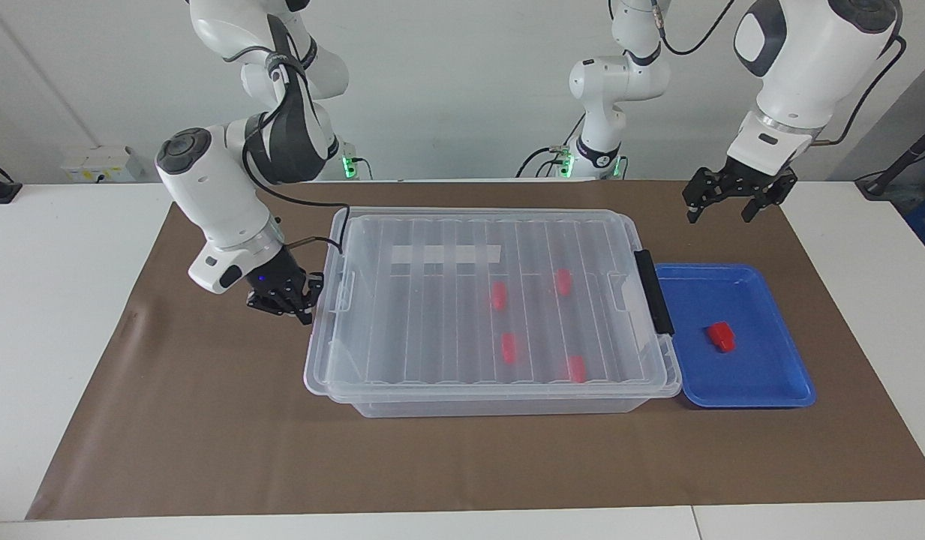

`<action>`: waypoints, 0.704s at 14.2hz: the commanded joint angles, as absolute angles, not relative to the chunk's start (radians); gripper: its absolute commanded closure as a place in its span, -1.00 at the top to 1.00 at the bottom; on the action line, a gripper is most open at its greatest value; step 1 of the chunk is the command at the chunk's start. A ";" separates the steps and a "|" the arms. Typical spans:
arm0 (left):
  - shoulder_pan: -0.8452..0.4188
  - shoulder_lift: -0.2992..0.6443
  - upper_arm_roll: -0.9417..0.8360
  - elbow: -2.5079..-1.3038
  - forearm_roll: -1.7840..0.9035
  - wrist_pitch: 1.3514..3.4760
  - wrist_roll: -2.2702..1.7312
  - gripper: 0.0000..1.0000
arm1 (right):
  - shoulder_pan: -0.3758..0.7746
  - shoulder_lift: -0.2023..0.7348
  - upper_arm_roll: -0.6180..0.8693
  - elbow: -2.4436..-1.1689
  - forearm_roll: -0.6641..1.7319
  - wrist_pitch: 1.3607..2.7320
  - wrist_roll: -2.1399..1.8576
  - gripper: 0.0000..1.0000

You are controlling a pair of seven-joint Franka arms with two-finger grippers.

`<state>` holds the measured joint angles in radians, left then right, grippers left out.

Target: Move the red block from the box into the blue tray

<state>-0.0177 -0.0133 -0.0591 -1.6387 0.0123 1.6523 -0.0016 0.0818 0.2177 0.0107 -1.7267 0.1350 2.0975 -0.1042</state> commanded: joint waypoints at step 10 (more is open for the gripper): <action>-0.037 -0.031 -0.052 -1.631 0.008 1.629 -0.014 1.00 | 0.029 -0.049 -0.003 -1.641 -0.025 1.600 0.128 1.00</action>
